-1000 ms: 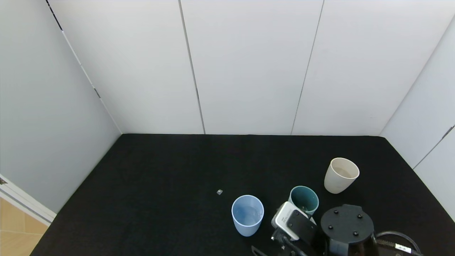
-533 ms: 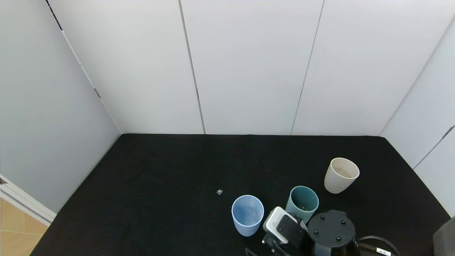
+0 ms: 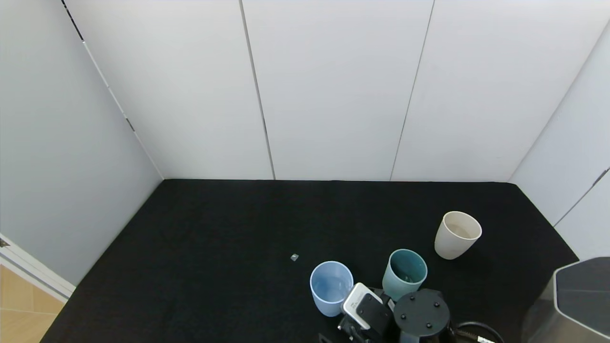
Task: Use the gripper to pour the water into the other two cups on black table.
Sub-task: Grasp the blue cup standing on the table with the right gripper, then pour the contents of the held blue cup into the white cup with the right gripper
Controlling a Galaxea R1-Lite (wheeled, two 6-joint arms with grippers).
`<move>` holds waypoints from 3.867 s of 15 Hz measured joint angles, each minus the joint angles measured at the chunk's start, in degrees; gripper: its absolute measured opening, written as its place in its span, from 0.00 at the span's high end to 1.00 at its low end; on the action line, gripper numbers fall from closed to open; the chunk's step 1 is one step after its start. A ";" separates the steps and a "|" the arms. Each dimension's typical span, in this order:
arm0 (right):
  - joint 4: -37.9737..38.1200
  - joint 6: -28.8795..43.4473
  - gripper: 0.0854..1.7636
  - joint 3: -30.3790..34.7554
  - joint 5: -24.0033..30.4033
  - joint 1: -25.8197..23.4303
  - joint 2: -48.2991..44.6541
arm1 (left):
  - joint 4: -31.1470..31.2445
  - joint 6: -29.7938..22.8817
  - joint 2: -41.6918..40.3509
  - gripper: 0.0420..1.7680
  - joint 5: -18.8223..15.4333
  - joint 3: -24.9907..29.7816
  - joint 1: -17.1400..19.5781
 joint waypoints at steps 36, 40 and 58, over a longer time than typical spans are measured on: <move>6.47 -0.29 0.28 -13.40 -2.21 -3.55 -0.55 | -0.02 0.00 0.00 0.03 0.00 0.00 0.00; 11.76 -0.54 0.28 -15.30 -2.18 -6.01 -6.40 | -0.02 0.00 0.00 0.03 0.00 0.00 0.00; 24.49 -4.07 0.29 -14.88 10.40 -38.34 -26.47 | -0.02 0.00 0.00 0.03 -0.02 0.00 0.00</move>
